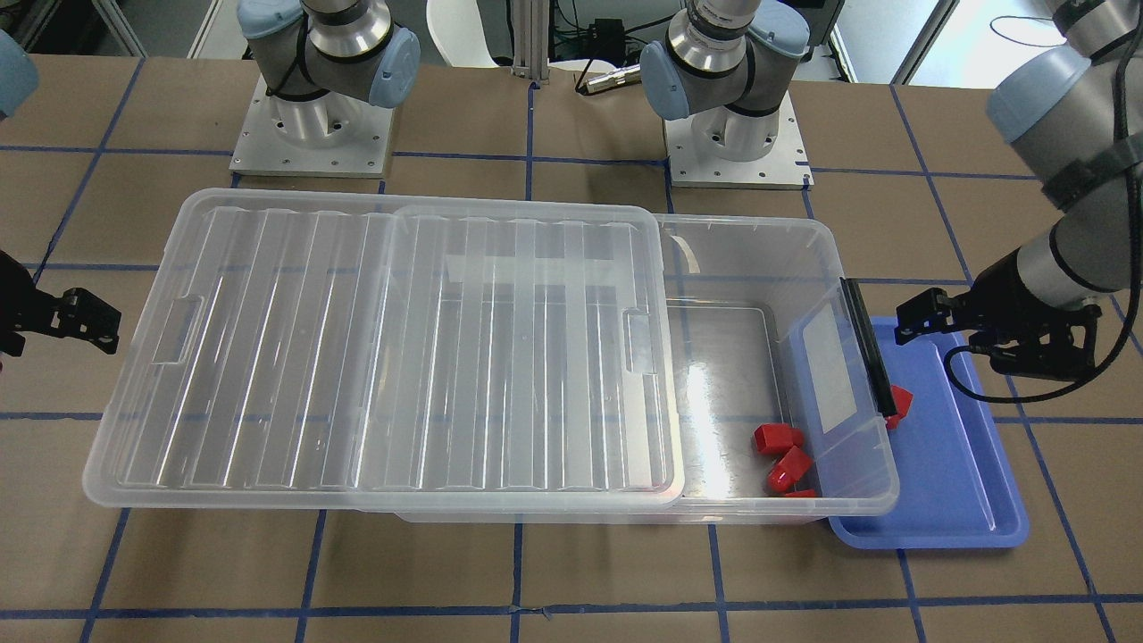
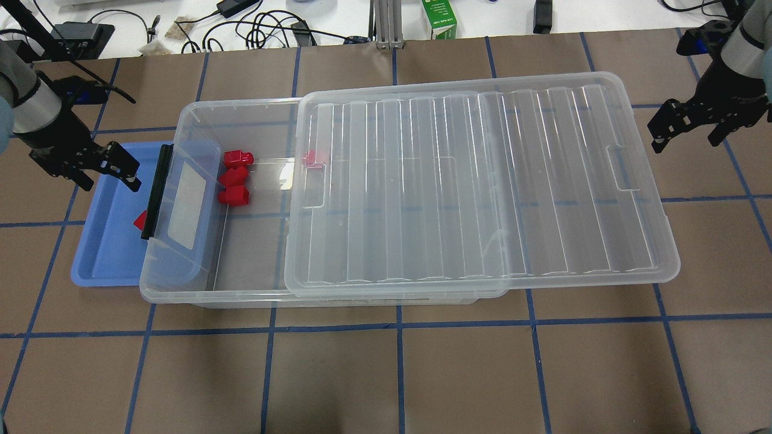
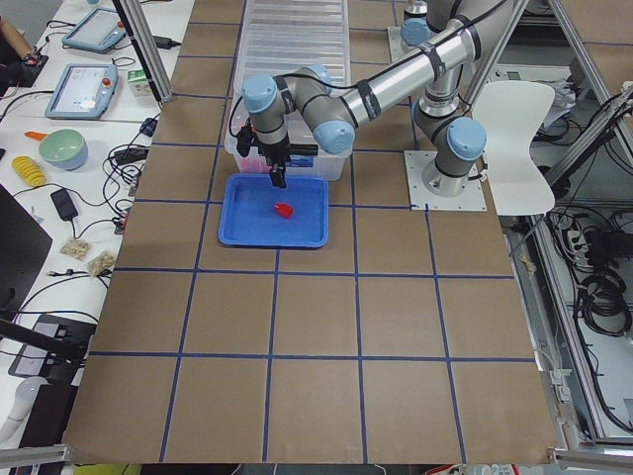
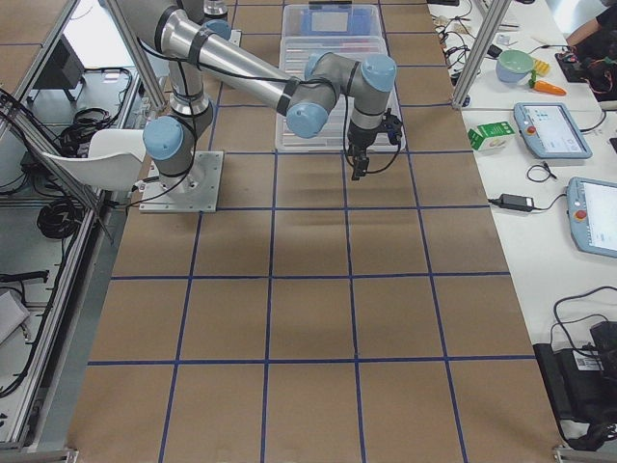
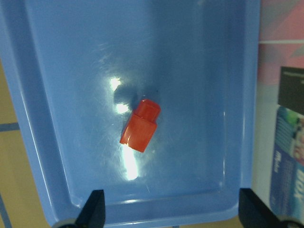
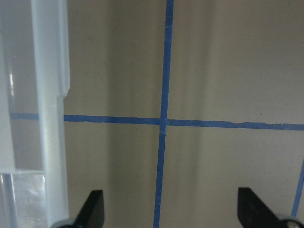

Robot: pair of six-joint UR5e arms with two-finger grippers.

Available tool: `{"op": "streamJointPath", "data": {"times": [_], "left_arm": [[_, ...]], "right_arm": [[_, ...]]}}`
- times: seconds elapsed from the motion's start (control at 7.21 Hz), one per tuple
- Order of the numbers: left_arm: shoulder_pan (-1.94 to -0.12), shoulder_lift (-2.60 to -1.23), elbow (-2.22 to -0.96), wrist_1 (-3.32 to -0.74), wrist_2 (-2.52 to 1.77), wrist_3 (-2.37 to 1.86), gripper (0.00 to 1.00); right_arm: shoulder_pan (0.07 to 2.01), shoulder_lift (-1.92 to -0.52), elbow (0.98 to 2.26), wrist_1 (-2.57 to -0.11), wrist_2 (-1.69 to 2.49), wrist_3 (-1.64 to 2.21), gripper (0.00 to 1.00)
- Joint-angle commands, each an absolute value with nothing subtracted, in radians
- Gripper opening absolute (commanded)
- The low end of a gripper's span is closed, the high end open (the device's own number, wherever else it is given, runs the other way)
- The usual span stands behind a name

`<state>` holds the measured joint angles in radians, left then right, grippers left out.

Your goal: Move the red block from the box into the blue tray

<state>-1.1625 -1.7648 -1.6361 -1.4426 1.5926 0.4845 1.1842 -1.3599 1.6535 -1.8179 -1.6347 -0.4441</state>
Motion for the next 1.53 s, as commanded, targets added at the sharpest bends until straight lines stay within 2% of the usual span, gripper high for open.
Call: {"op": "streamJointPath", "data": {"times": [0.0, 0.28, 0.55, 0.97, 1.39], "left_arm": [[-1.301, -1.692, -1.554, -1.539, 1.592, 0.251, 1.0], [-1.444, -1.625, -1.54, -1.529, 1.592, 0.102, 1.0], [-1.486, -1.557, -1.528, -1.538, 1.592, 0.048, 1.0], [-1.591, -1.568, -1.514, -1.537, 1.646, 0.034, 1.0], [-1.496, -1.563, -1.532, -1.539, 1.528, 0.052, 1.0]], "right_arm": [[1.184, -1.361, 1.684, -1.819, -1.623, -0.443, 1.0], [1.192, -1.365, 1.69, -1.819, -1.623, -0.417, 1.0], [1.195, -1.37, 1.69, -1.818, -1.621, -0.397, 1.0], [1.203, -1.37, 1.69, -1.812, -1.6, -0.337, 1.0], [1.236, -1.37, 1.69, -1.812, -1.578, -0.269, 1.0]]}}
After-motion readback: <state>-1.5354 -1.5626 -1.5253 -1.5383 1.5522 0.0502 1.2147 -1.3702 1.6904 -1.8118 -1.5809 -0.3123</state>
